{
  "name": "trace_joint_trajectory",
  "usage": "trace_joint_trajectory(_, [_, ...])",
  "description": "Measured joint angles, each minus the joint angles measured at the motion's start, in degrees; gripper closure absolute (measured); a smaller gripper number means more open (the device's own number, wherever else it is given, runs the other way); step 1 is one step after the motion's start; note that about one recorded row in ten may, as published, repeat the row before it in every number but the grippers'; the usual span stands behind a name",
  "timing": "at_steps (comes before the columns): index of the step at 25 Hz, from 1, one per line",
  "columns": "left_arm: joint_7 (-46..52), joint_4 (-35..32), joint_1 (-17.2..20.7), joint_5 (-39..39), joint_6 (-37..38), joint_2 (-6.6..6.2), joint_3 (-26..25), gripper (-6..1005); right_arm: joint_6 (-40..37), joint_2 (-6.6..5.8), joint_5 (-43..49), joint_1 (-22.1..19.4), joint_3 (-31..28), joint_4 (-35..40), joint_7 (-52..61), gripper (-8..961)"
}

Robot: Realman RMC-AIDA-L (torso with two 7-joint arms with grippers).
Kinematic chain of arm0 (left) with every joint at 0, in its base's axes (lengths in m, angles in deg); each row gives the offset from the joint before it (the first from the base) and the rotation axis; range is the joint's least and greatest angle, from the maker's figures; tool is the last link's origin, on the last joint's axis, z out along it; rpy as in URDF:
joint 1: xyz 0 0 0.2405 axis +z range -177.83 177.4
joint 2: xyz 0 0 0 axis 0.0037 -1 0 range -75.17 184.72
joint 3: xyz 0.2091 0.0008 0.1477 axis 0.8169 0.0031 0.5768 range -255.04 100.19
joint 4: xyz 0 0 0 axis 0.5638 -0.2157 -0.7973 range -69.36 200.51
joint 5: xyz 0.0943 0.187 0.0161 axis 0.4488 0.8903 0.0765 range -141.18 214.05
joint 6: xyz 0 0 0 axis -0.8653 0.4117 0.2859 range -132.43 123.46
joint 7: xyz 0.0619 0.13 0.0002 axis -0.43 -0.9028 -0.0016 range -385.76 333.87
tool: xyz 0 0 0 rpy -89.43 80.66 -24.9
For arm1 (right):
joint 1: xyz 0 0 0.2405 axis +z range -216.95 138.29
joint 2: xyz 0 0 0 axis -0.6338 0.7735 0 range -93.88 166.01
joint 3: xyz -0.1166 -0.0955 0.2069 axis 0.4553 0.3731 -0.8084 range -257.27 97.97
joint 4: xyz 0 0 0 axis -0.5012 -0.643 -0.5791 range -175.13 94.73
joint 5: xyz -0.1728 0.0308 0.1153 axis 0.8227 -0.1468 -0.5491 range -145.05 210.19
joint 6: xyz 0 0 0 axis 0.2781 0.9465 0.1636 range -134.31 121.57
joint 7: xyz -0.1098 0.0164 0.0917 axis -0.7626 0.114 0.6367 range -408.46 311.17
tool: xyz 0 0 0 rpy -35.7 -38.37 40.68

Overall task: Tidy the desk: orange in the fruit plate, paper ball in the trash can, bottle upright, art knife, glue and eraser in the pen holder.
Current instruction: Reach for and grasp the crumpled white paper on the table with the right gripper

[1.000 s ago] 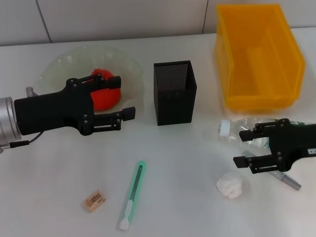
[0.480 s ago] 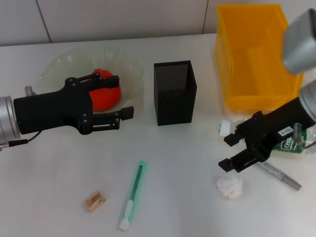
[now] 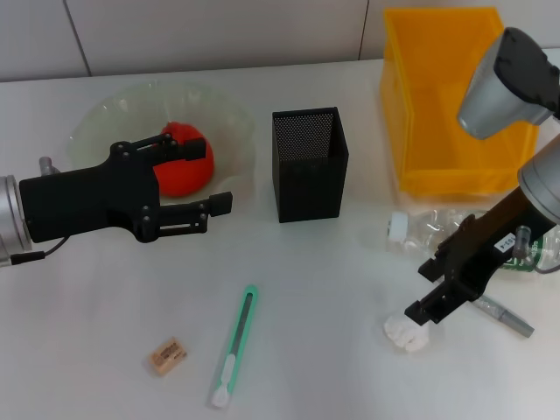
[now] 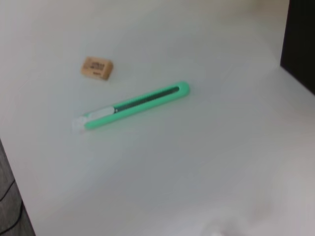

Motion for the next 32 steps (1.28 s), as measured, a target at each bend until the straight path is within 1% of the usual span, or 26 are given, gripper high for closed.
trace_joint_trajectory(8, [-0.3, 0.0, 0.0, 0.0, 0.1, 0.05, -0.2, 173, 1.5, 0.17, 3.2, -0.4, 3.2, -0.6, 3.5, 227])
trace_joint_trajectory(14, [-0.5, 0.1, 0.2, 0.0, 0.1, 0.15, -0.4, 173, 2.5, 0.18, 3.1, -0.2, 3.6, -2.3, 3.5, 226])
trace_joint_trajectory(18, [-0.7, 0.1, 0.4, 0.0, 0.0, 0.15, -0.4, 174, 4.9, 0.24, 2.8, 0.3, 5.5, -4.6, 3.4, 226])
trace_joint_trajectory(23, [-1.0, 0.1, 0.5, 0.0, -0.1, 0.15, -0.4, 174, 6.3, 0.35, 2.4, 0.4, 6.9, -5.0, 3.4, 227])
trace_joint_trajectory(27, [-1.2, 0.1, 0.6, 0.0, -0.3, 0.15, -0.5, 175, 6.5, 0.39, 1.5, 0.8, 7.0, -5.5, 3.4, 227])
trace_joint_trajectory(32, [-1.3, 0.3, 0.6, 0.0, -1.0, 0.15, -0.5, 175, 6.8, 0.38, 0.4, 2.0, 7.0, -8.6, 3.4, 227])
